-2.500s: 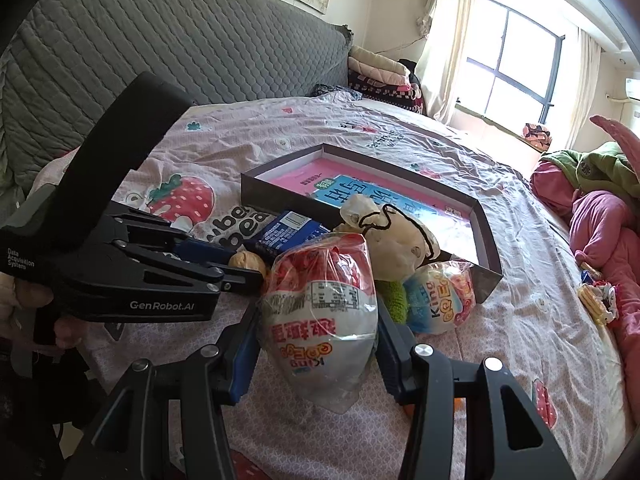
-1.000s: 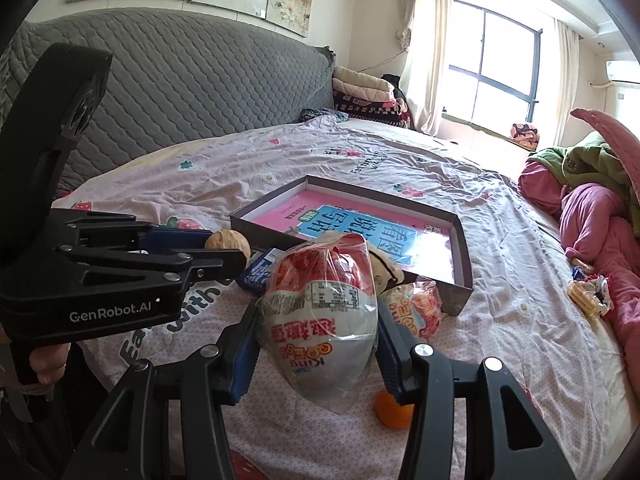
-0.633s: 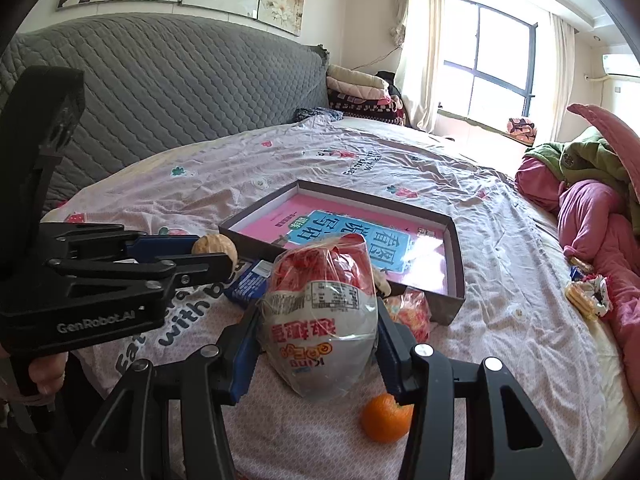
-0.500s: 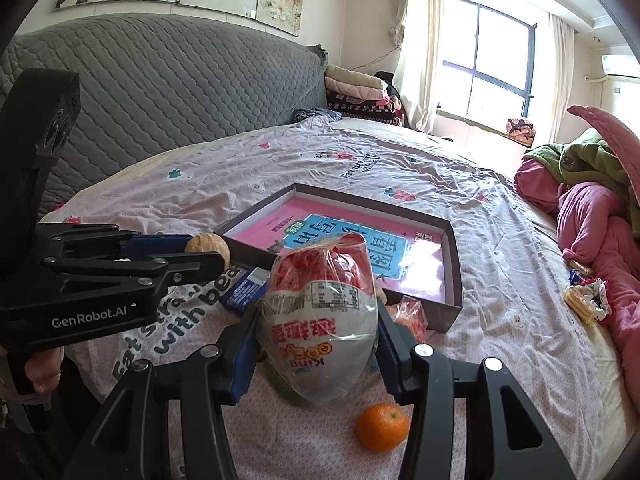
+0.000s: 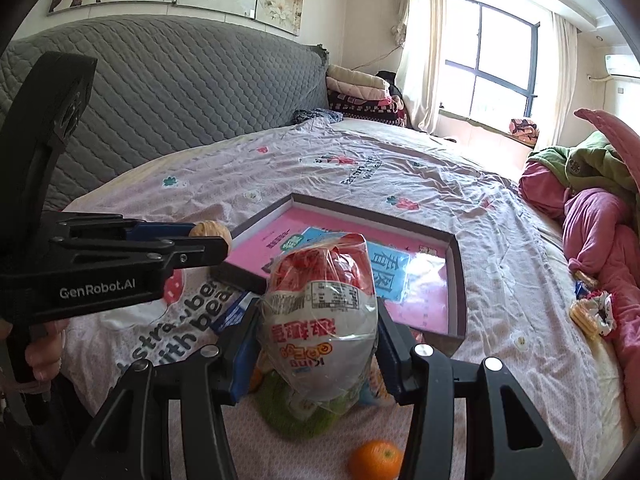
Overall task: Organize objects
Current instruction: 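Lift the Kinder egg with the right tool while the left tool lifts the walnut, then carry the egg over the pink book tray while the left tool carries the walnut there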
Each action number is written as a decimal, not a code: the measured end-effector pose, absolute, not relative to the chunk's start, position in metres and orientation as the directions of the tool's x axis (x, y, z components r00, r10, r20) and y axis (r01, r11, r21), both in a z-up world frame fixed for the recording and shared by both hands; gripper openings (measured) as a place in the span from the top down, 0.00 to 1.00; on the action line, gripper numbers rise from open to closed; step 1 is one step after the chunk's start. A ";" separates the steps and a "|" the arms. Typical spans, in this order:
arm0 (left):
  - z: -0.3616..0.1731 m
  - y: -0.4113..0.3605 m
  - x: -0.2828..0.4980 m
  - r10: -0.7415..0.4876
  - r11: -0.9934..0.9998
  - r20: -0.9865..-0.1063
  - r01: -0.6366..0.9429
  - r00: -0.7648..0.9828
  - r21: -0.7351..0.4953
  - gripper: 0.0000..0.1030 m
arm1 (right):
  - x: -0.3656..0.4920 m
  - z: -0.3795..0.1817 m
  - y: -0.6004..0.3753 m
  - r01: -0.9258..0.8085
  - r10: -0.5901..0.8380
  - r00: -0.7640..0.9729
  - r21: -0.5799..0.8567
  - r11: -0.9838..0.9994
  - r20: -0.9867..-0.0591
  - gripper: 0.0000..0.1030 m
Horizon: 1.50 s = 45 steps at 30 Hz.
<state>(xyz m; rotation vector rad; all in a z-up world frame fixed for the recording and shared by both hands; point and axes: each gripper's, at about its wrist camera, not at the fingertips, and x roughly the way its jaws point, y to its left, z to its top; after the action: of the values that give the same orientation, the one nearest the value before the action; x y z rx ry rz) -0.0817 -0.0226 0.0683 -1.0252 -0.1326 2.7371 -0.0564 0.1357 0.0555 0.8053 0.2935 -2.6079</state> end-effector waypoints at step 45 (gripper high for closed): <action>0.081 -0.029 -0.168 0.248 -0.969 -0.642 -0.176 -0.725 -0.176 0.68 | -0.152 0.083 0.144 0.355 -0.248 -0.805 -0.103 -0.929 -0.539 0.50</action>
<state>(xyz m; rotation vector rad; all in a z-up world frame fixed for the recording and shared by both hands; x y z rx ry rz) -0.1682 -0.0287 0.0813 -1.0330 -0.1506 2.7187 -0.1518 0.1441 0.0832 0.7664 0.2847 -2.7003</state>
